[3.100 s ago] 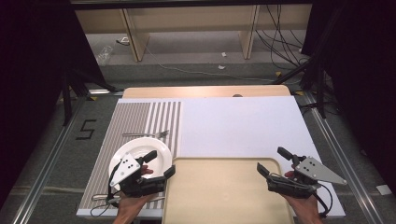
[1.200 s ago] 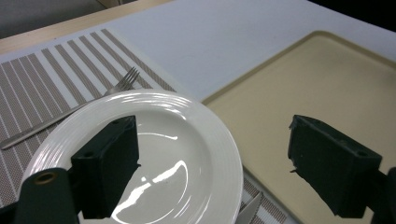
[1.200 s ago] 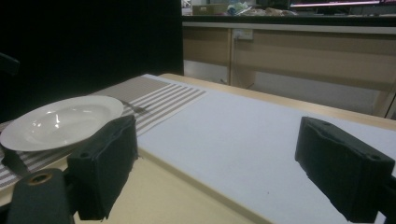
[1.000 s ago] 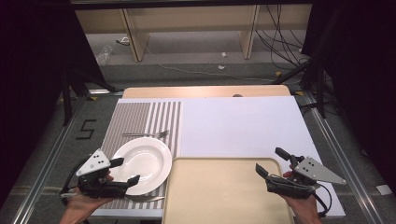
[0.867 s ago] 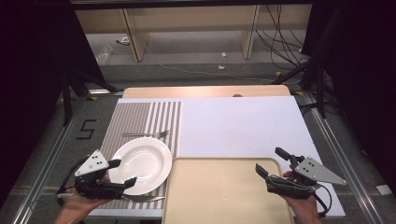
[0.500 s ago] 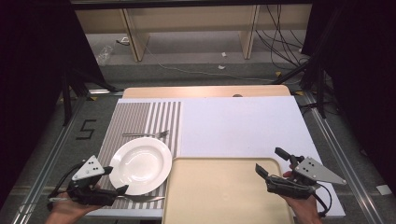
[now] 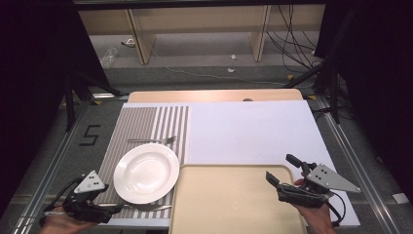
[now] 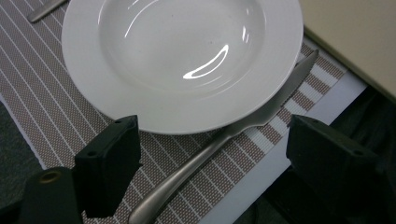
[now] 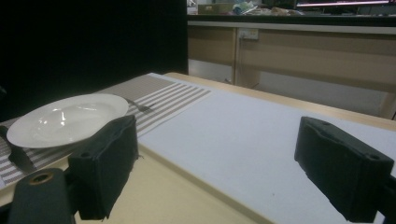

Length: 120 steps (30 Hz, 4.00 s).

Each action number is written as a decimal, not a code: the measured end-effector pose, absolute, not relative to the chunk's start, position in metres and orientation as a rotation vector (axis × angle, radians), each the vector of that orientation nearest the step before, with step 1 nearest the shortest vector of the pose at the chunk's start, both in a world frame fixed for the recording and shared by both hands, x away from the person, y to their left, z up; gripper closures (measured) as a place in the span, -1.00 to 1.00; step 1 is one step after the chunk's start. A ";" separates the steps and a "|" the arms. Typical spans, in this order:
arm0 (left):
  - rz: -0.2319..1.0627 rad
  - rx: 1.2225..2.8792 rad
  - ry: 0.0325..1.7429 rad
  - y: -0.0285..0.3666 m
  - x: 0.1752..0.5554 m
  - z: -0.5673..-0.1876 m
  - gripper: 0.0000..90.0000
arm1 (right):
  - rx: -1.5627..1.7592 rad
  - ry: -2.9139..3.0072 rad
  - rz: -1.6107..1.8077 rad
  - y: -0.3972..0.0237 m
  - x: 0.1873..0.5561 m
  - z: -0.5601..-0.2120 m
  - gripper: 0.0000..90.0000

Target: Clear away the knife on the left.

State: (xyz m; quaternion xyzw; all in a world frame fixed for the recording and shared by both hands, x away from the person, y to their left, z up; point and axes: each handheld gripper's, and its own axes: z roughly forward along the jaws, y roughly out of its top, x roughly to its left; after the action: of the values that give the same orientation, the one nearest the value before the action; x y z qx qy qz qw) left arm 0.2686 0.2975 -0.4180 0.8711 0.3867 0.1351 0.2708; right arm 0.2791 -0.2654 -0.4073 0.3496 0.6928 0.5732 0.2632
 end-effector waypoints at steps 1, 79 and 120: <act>0.359 2.355 1.041 0.298 0.269 -0.419 -0.61 | 0.941 1.872 1.553 -0.265 0.279 -0.408 -0.68; 0.074 2.891 0.735 0.266 0.307 -0.461 0.60 | 0.921 1.918 1.569 -0.262 0.282 -0.409 -0.66; 0.037 2.898 0.599 0.270 0.277 -0.446 0.75 | 0.923 1.937 1.562 -0.260 0.284 -0.410 -0.66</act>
State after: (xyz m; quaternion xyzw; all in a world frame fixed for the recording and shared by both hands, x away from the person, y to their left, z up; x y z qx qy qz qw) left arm 0.2771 0.2695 -0.4464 0.9752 0.2015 0.0126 0.0910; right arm 0.2837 -0.2595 -0.4099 0.3376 0.7083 0.5711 0.2413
